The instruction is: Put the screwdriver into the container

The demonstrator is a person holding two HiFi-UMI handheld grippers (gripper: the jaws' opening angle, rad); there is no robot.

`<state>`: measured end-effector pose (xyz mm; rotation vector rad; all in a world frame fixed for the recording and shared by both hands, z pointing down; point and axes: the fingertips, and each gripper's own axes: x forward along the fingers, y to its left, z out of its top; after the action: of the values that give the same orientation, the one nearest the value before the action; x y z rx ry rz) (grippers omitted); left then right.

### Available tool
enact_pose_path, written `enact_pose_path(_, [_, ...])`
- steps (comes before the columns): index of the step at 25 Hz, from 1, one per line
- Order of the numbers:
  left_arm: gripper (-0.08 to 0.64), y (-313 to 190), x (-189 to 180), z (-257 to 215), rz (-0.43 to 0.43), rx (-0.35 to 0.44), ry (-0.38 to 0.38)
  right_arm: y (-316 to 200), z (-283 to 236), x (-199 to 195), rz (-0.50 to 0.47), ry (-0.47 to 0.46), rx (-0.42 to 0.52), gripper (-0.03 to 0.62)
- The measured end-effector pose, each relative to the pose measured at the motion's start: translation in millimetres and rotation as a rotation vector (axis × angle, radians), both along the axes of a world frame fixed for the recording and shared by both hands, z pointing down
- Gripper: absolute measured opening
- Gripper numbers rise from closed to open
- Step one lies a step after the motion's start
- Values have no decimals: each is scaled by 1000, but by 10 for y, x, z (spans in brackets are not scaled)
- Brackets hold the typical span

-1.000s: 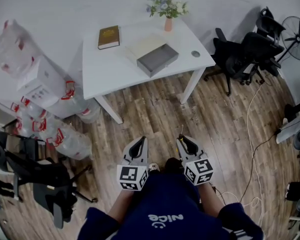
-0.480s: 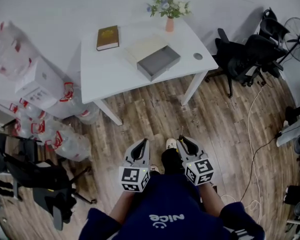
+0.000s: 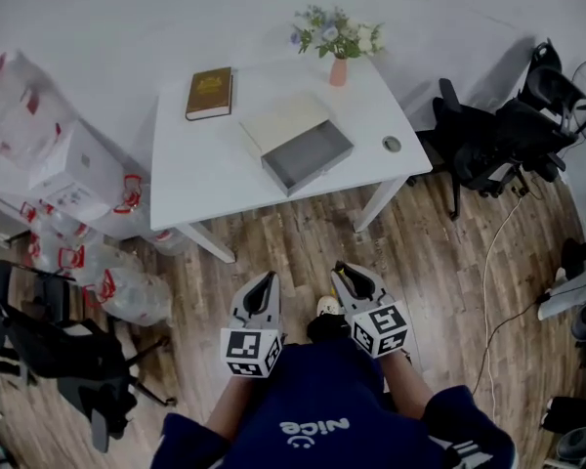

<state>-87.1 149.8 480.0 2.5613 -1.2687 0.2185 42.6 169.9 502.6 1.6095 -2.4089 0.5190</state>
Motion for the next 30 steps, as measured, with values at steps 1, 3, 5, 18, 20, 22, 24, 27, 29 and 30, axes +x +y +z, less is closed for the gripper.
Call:
enact_pose_path(1, [17, -74, 58, -1, -8, -1, -2, -99, -6, 53, -14, 0, 3, 95])
enact_pose_path(3, [17, -211, 194, 9, -21, -3, -6, -279, -13, 179, -35, 4, 9, 95])
enact_pose_path(5, [17, -342, 326, 19, -32, -4, -13, -431, -12, 301, -51, 2, 11, 95])
enact_pose_path(18, [17, -1007, 1140, 41, -48, -28, -5, -1111, 9, 1052, -69, -31, 10, 94])
enact_pose_path(20, [17, -1061, 1187, 65, -42, -35, -15, -1134, 80, 1099, -65, -35, -12, 94])
enact_pose_path(22, [17, -1151, 1206, 81, -38, -39, -19, -1176, 142, 1114, -65, -34, -31, 94])
enact_pose_path(24, [17, -1246, 1206, 115, -32, -44, -20, -1216, 190, 1117, -61, -26, -41, 94])
enact_pose_path(27, [17, -1477, 1199, 145, -25, -44, -16, -1376, 215, 1148, -40, -9, -45, 94])
enact_pose_path(29, [17, -1670, 1193, 127, -20, -36, -12, -1534, 184, 1180, -22, 1, -42, 95])
enact_pose_path(30, [17, -1768, 1187, 111, -18, -31, -10, -1616, 164, 1192, -15, 8, -39, 94])
